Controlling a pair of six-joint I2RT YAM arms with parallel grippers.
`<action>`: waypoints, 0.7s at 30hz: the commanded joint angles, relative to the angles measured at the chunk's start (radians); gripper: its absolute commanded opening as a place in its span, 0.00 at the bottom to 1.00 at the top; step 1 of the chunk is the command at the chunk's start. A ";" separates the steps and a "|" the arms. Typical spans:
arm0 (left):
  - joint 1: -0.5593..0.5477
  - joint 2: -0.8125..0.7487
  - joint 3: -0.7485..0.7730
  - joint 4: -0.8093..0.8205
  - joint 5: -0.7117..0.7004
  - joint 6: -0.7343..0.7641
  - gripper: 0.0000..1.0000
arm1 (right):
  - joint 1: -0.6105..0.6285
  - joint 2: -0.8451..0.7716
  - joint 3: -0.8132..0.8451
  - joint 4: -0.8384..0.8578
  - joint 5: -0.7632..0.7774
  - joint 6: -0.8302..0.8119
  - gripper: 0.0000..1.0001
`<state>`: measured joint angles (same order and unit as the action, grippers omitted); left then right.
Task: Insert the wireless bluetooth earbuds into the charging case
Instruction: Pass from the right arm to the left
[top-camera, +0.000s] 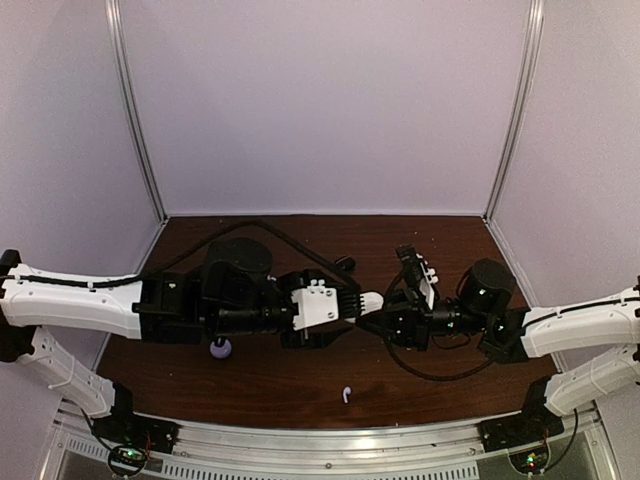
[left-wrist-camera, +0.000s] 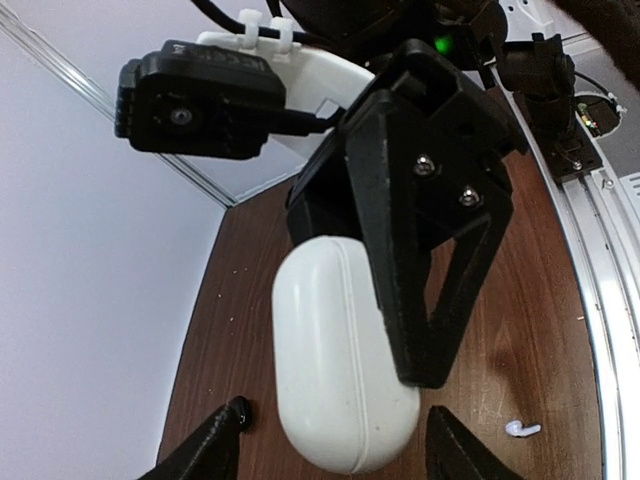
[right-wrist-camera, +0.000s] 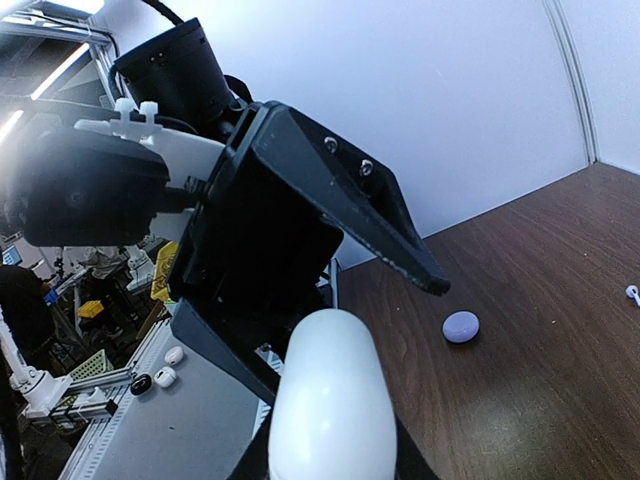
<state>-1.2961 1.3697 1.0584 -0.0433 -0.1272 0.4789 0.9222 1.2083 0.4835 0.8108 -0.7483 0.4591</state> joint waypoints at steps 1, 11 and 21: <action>-0.009 0.019 0.045 0.060 0.021 0.046 0.62 | 0.000 0.008 0.012 0.051 0.014 0.021 0.00; -0.030 0.072 0.074 0.093 -0.014 0.091 0.58 | 0.000 0.020 0.011 0.057 0.014 0.030 0.00; -0.030 0.090 0.072 0.105 -0.045 0.090 0.26 | -0.010 0.000 -0.002 0.060 0.027 0.034 0.13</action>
<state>-1.3159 1.4403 1.1019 -0.0242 -0.1768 0.5705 0.9096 1.2240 0.4820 0.8387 -0.7349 0.4786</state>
